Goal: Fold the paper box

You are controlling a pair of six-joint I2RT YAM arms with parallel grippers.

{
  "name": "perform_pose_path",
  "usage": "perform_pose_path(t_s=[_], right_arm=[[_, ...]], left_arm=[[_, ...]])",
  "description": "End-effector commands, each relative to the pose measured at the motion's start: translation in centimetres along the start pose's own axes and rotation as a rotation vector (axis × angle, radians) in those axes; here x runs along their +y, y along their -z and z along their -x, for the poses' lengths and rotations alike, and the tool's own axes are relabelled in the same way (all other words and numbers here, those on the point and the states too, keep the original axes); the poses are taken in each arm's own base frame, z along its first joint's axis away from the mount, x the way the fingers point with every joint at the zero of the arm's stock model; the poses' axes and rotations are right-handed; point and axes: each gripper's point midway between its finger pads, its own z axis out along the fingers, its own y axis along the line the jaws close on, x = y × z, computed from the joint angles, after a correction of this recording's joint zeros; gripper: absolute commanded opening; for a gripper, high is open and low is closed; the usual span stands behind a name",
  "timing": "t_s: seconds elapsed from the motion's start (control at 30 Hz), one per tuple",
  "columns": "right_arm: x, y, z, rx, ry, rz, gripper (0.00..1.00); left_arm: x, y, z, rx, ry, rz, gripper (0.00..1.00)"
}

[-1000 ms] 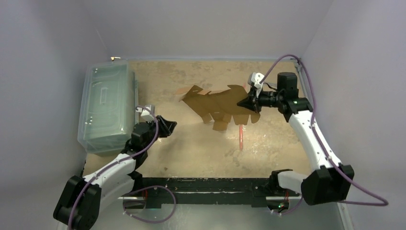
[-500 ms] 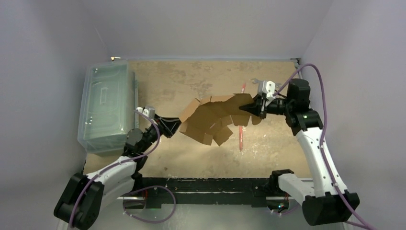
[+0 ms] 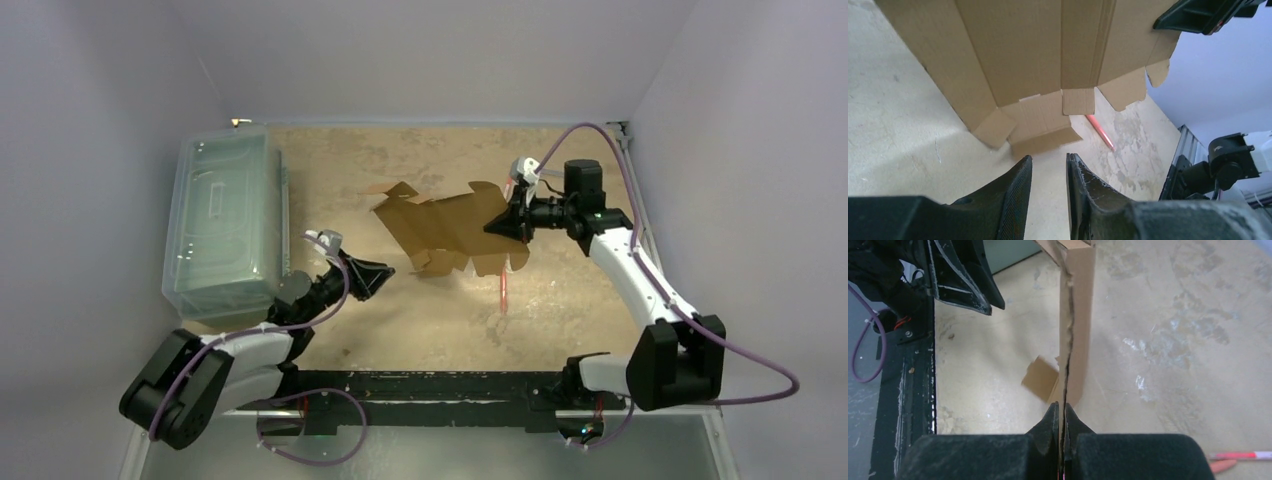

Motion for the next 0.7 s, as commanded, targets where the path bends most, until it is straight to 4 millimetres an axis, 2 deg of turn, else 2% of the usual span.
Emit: perform_pose_path(t_s=[0.0, 0.1, 0.17, 0.23, 0.33, 0.43, 0.5, 0.57, 0.67], right_arm=[[-0.4, -0.8, 0.1, 0.014, 0.010, -0.011, 0.00], [-0.6, -0.5, 0.2, 0.019, 0.030, -0.042, 0.00], [-0.6, -0.2, 0.4, 0.022, 0.054, -0.060, 0.00], [-0.5, 0.0, 0.4, 0.029, 0.069, -0.059, 0.00], [-0.2, 0.0, 0.1, 0.039, 0.086, -0.036, 0.00], [0.0, 0.2, 0.4, 0.040, 0.099, -0.032, 0.00], [0.1, 0.4, 0.8, 0.035, 0.113, -0.039, 0.00], [0.5, 0.7, 1.3, 0.024, 0.129, -0.040, 0.00], [1.3, 0.8, 1.9, 0.003, 0.144, -0.017, 0.00]], left_arm=[[-0.2, -1.8, -0.1, 0.033, -0.066, -0.031, 0.31], [0.6, -1.6, 0.3, -0.004, -0.061, 0.013, 0.31], [2.1, -0.9, 0.6, -0.030, -0.062, 0.105, 0.33], [3.9, -0.2, 0.8, -0.039, -0.066, 0.215, 0.44], [4.7, 0.4, 1.9, -0.078, -0.081, 0.286, 0.58], [6.2, 0.8, 2.8, -0.091, -0.082, 0.393, 0.60], [7.7, 1.3, 2.7, -0.088, -0.068, 0.483, 0.55], [8.4, 1.5, 2.5, -0.086, -0.058, 0.520, 0.34], [8.7, 0.9, 2.1, -0.062, -0.041, 0.527, 0.21]])
